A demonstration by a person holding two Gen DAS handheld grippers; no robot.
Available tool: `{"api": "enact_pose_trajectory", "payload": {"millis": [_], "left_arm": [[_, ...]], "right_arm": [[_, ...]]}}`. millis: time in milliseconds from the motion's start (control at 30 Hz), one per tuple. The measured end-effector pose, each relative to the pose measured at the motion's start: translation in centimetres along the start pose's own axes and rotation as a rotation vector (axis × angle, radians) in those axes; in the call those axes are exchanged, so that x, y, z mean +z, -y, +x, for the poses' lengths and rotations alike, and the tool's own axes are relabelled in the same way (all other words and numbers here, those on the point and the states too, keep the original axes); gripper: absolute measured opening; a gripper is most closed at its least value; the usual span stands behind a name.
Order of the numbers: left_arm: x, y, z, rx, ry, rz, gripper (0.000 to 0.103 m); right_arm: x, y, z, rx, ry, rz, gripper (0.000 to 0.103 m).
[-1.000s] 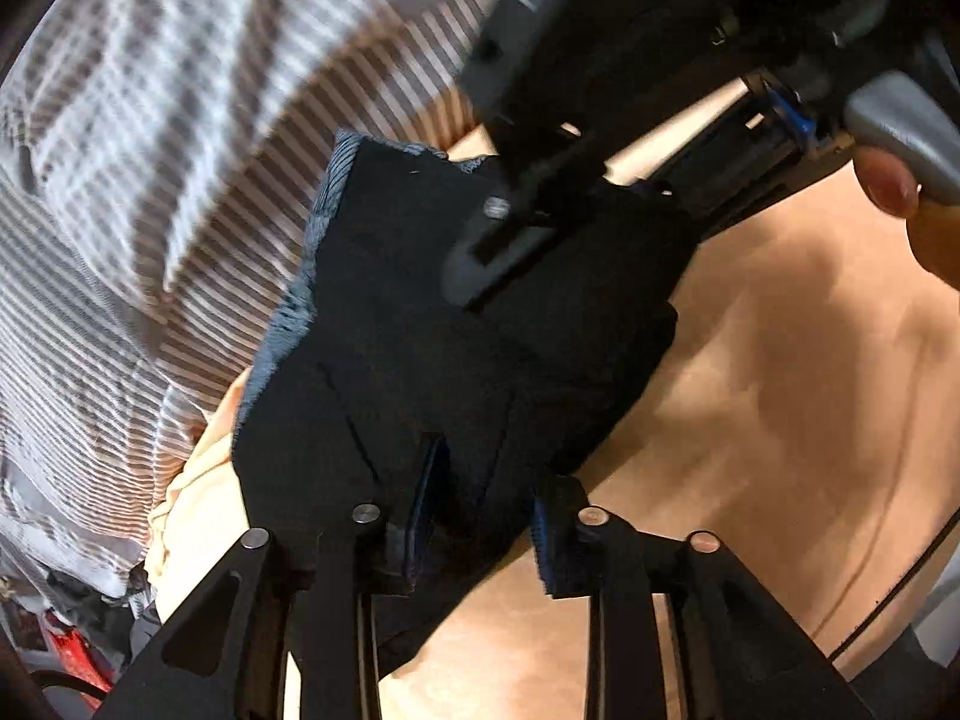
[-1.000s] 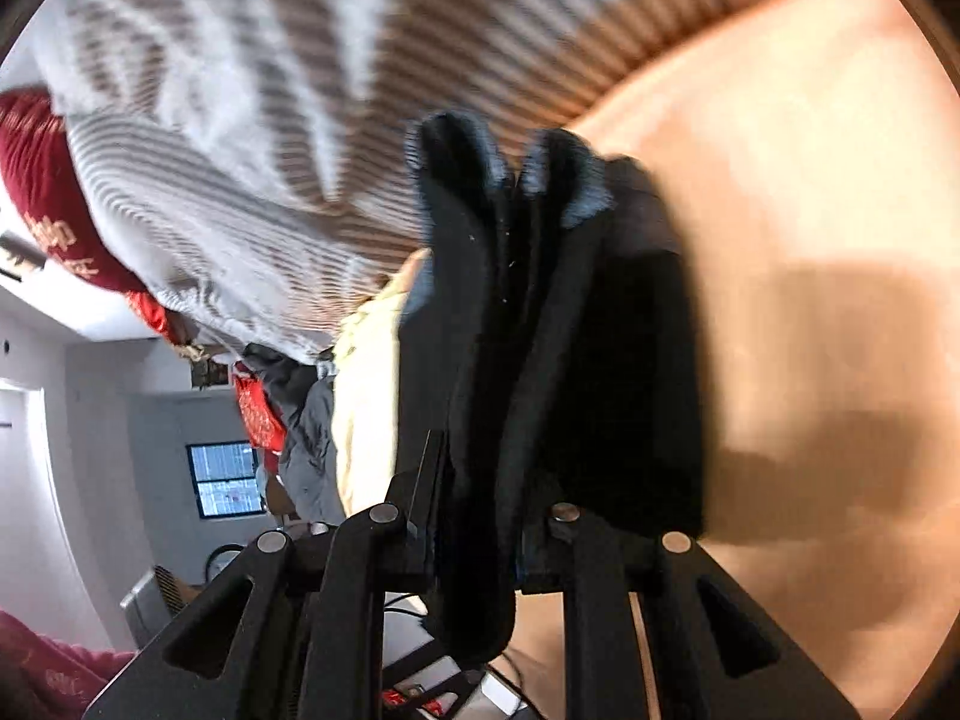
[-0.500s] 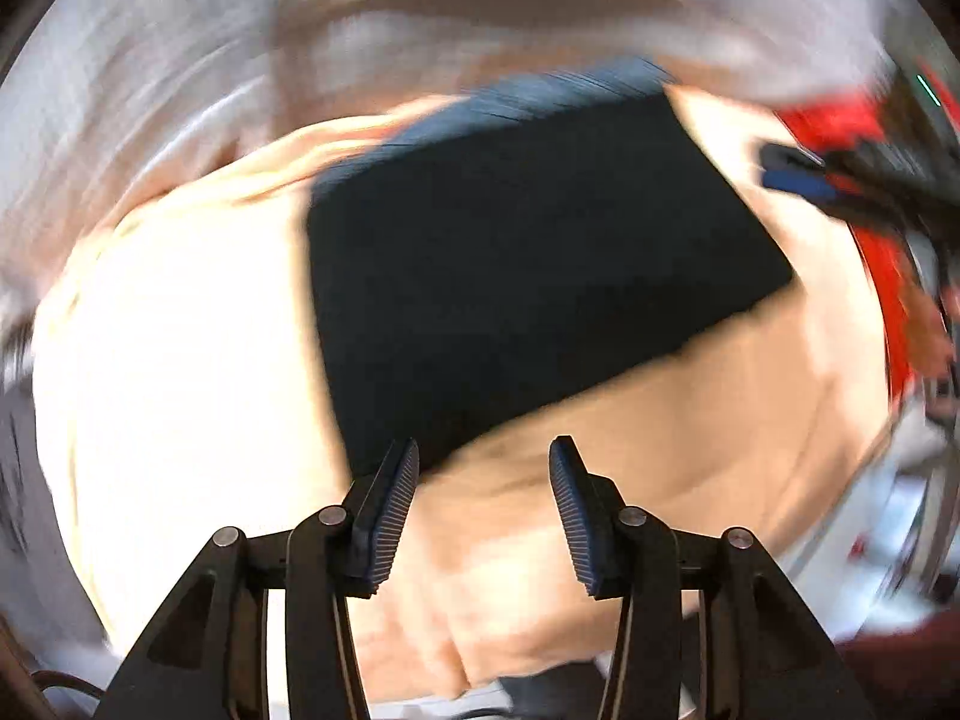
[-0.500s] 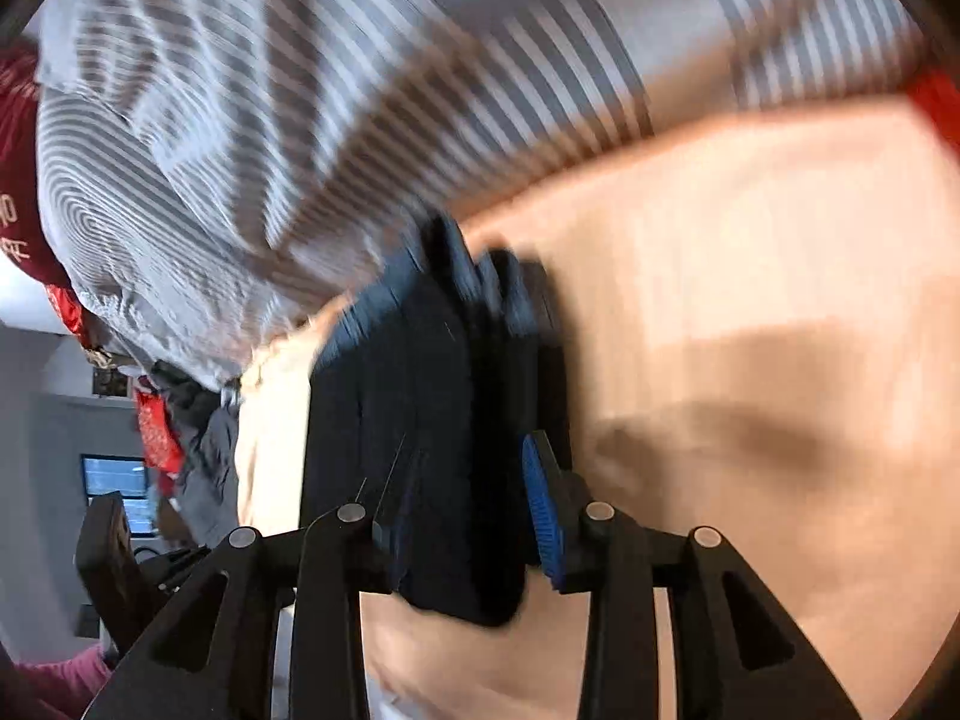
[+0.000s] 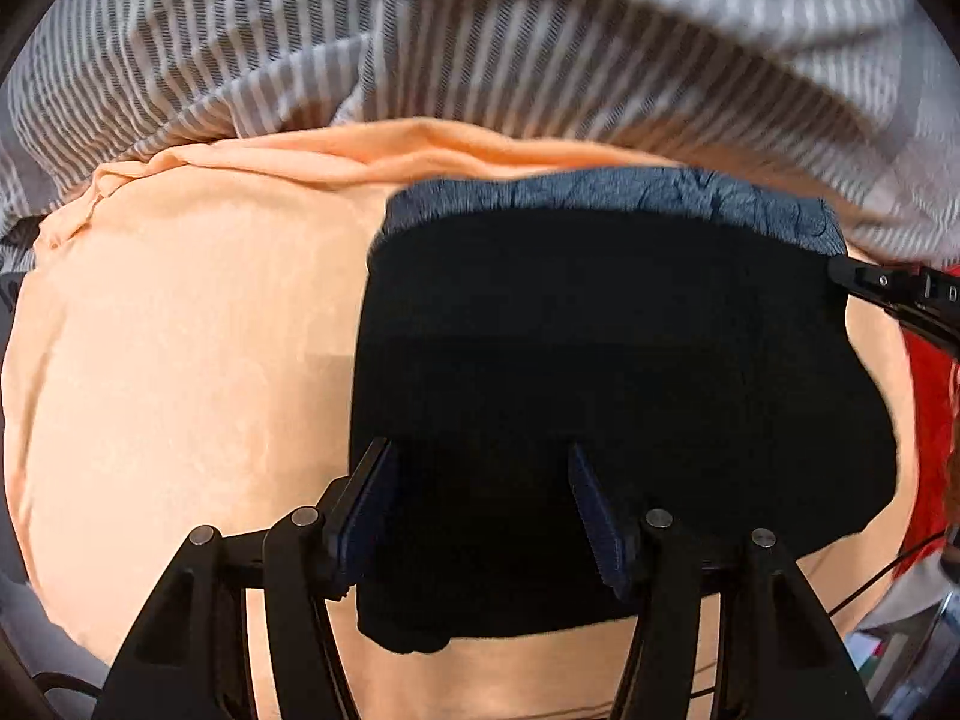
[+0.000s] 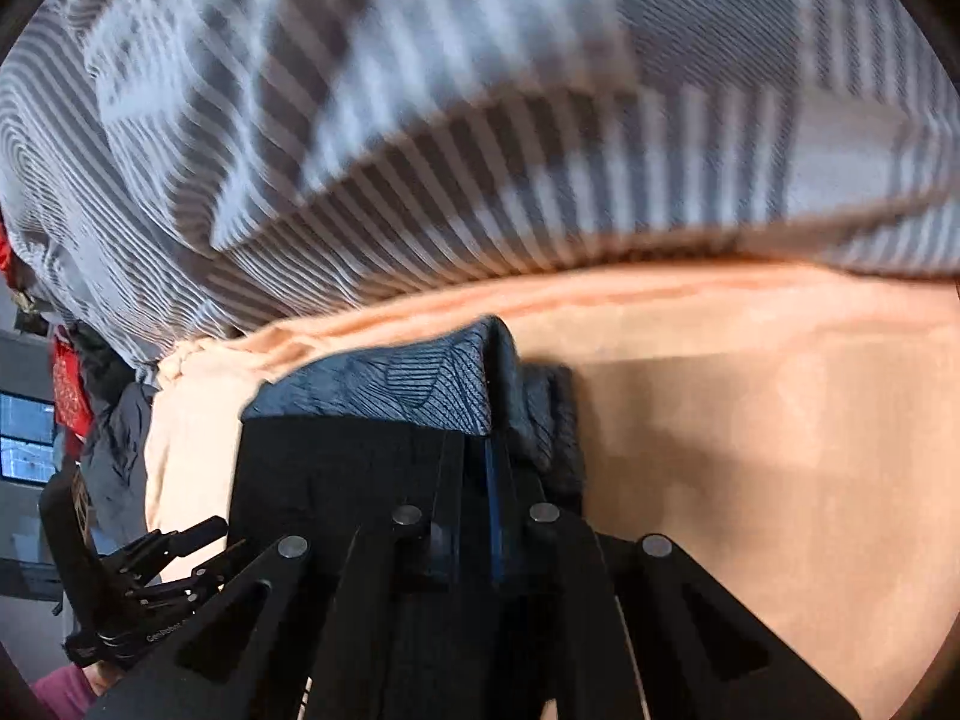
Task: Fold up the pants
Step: 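Fold the trousers over onto themselves and open both grippers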
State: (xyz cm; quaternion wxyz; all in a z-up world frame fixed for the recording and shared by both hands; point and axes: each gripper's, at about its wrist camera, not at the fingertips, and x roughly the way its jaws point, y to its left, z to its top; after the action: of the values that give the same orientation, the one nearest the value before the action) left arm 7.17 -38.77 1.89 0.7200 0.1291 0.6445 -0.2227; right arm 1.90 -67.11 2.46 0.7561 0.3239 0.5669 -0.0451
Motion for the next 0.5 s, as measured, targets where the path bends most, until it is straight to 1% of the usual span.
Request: {"api": "enact_pose_trajectory", "payload": {"millis": [67,100,200,233,267,300,400,500], "left_arm": [[-0.3,0.0,0.4,0.011,0.012,0.022,0.06],[-0.6,0.1,0.4,0.011,0.013,0.021,0.06],[-0.8,0.1,0.8,0.009,0.016,0.014,0.06],[-0.8,0.1,0.8,0.01,0.014,0.013,0.06],[-0.6,0.0,0.8,0.01,0.012,0.011,0.06],[-0.5,0.0,0.9,0.008,0.011,0.009,0.06],[-0.5,-0.2,1.2,0.007,0.014,0.011,0.06],[-0.6,0.1,1.3,0.021,0.022,0.022,0.06]], "right_arm": [[-0.8,0.8,0.3,-0.013,-0.01,0.018,0.006],[-1.1,1.1,0.4,-0.025,-0.014,0.023,0.006],[-2.0,1.9,0.4,-0.025,-0.012,0.047,0.006],[-2.3,2.2,0.1,-0.052,-0.004,0.056,0.006],[-2.4,1.8,0.1,-0.098,-0.007,0.061,0.006],[-2.7,1.8,-0.3,-0.12,-0.006,0.065,0.006],[-4.3,1.1,-2.7,-0.102,0.042,0.056,0.006],[-6.6,-0.5,-5.3,-0.055,0.097,0.024,0.006]]}}
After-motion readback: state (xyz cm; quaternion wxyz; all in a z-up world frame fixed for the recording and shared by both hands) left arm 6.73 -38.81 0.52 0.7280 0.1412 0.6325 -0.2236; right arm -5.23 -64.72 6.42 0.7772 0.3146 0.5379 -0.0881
